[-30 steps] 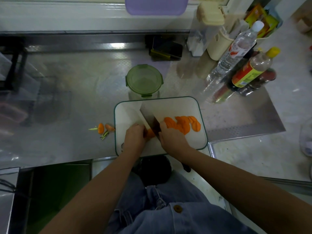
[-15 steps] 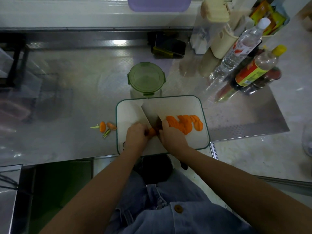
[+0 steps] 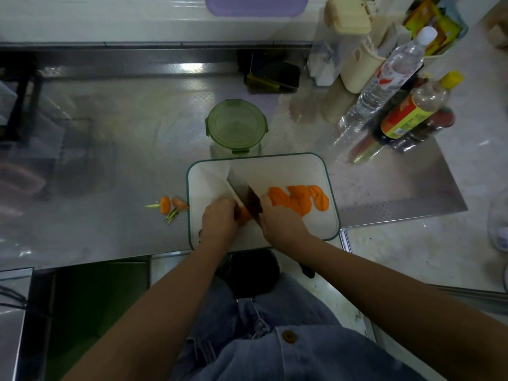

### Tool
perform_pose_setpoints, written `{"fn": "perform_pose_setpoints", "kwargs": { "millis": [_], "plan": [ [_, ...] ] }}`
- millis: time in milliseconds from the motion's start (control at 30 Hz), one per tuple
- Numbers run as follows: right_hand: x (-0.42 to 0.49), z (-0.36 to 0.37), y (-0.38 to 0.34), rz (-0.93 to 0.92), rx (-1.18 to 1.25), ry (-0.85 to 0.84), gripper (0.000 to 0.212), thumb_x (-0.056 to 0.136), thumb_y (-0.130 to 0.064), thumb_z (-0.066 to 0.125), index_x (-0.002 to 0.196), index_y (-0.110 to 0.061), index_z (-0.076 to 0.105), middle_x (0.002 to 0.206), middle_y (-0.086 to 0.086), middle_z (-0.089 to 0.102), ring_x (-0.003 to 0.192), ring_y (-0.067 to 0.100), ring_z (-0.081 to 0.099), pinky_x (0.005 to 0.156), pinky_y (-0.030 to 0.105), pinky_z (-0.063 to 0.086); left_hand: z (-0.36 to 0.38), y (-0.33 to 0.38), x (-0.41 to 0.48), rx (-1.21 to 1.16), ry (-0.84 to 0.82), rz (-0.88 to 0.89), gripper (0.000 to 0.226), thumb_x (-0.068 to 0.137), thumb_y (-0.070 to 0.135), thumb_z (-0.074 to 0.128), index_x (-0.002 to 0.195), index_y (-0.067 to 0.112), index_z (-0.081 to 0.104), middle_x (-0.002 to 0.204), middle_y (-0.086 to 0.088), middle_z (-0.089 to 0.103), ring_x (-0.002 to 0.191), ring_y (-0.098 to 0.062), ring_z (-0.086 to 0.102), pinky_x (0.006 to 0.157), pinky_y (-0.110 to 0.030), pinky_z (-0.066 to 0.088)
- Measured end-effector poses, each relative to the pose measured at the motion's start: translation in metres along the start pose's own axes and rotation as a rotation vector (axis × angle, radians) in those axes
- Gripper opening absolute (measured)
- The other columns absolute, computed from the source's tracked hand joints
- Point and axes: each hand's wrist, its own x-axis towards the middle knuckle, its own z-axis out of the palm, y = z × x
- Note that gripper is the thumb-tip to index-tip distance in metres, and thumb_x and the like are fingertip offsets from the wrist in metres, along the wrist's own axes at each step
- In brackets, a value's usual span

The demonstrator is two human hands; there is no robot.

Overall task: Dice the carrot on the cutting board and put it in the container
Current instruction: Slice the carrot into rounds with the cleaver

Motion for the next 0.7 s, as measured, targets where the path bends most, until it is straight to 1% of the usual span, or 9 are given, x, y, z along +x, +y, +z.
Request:
{"fn": "perform_pose_setpoints", "kwargs": {
  "millis": [67, 167, 200, 300, 433, 500, 567, 633, 700],
  "plan": [
    [0.002, 0.003, -0.004, 0.005, -0.034, -0.001, 0.02, 0.097, -0.014, 0.041, 0.116, -0.007, 0.043, 0.083, 0.009, 0.061, 0.058, 0.02, 0.048, 0.042, 0.028, 0.033, 0.0, 0.0, 0.0, -0.012, -0.001, -0.004, 0.02, 0.083, 0.031, 0.067, 0.084, 0.012, 0.063, 0.089, -0.01, 0.06, 0.084, -0.03, 0.057, 0.068, -0.033, 0.039],
    [0.003, 0.009, -0.007, 0.008, -0.048, 0.014, 0.019, 0.098, -0.014, 0.04, 0.116, -0.008, 0.044, 0.072, 0.003, 0.049, 0.057, 0.019, 0.048, 0.047, 0.032, 0.041, 0.001, 0.0, 0.002, -0.015, 0.001, -0.004, 0.021, 0.083, 0.033, 0.067, 0.08, 0.013, 0.061, 0.088, -0.011, 0.06, 0.082, -0.03, 0.058, 0.069, -0.035, 0.041],
    [0.002, 0.011, -0.007, 0.005, -0.043, 0.021, 0.02, 0.099, -0.015, 0.04, 0.117, -0.008, 0.043, 0.071, 0.003, 0.048, 0.057, 0.02, 0.05, 0.048, 0.033, 0.043, 0.001, -0.001, 0.002, -0.004, -0.002, 0.003, 0.021, 0.083, 0.033, 0.068, 0.077, 0.015, 0.058, 0.087, -0.01, 0.06, 0.081, -0.03, 0.058, 0.067, -0.035, 0.04],
    [-0.004, 0.018, -0.002, -0.013, 0.007, 0.085, 0.024, 0.099, -0.019, 0.042, 0.12, -0.009, 0.045, 0.076, 0.008, 0.059, 0.06, 0.027, 0.058, 0.048, 0.036, 0.046, 0.002, -0.004, 0.002, 0.035, -0.011, 0.046, 0.025, 0.082, 0.034, 0.069, 0.073, 0.018, 0.052, 0.084, -0.009, 0.059, 0.079, -0.03, 0.058, 0.064, -0.033, 0.038],
    [-0.004, 0.017, 0.0, -0.011, 0.021, 0.092, 0.024, 0.1, -0.023, 0.04, 0.119, -0.008, 0.044, 0.079, 0.011, 0.062, 0.063, 0.029, 0.059, 0.05, 0.037, 0.045, 0.004, -0.009, -0.001, 0.023, -0.001, 0.065, 0.022, 0.082, 0.033, 0.069, 0.076, 0.013, 0.06, 0.083, -0.009, 0.058, 0.076, -0.03, 0.056, 0.063, -0.035, 0.038],
    [-0.001, 0.014, 0.0, -0.019, 0.019, 0.074, 0.022, 0.1, -0.021, 0.04, 0.117, -0.008, 0.043, 0.08, 0.011, 0.062, 0.064, 0.029, 0.059, 0.05, 0.037, 0.044, 0.003, -0.01, -0.001, 0.008, 0.01, 0.059, 0.027, 0.083, 0.035, 0.068, 0.07, 0.016, 0.055, 0.076, -0.006, 0.053, 0.072, -0.028, 0.055, 0.06, -0.033, 0.033],
    [0.001, 0.012, -0.002, -0.014, 0.016, 0.045, 0.02, 0.099, -0.018, 0.041, 0.117, -0.009, 0.042, 0.082, 0.01, 0.061, 0.065, 0.027, 0.059, 0.049, 0.035, 0.042, 0.003, -0.008, -0.001, -0.001, 0.002, 0.041, 0.03, 0.083, 0.038, 0.068, 0.068, 0.018, 0.051, 0.072, -0.003, 0.047, 0.07, -0.027, 0.053, 0.06, -0.032, 0.031],
    [0.002, 0.011, -0.004, -0.009, 0.006, 0.028, 0.021, 0.098, -0.015, 0.041, 0.117, -0.009, 0.042, 0.084, 0.011, 0.062, 0.065, 0.027, 0.058, 0.048, 0.034, 0.04, 0.001, -0.007, -0.002, -0.002, -0.007, 0.026, 0.027, 0.083, 0.036, 0.067, 0.071, 0.017, 0.052, 0.071, -0.002, 0.046, 0.073, -0.028, 0.053, 0.061, -0.031, 0.03],
    [0.002, 0.012, -0.006, -0.011, -0.018, 0.025, 0.023, 0.096, -0.012, 0.041, 0.119, -0.007, 0.042, 0.085, 0.012, 0.063, 0.067, 0.029, 0.06, 0.045, 0.032, 0.036, -0.001, -0.005, -0.002, 0.01, -0.02, 0.025, 0.02, 0.083, 0.03, 0.066, 0.076, 0.013, 0.058, 0.076, -0.007, 0.052, 0.078, -0.031, 0.056, 0.063, -0.032, 0.032]
  ]
}}
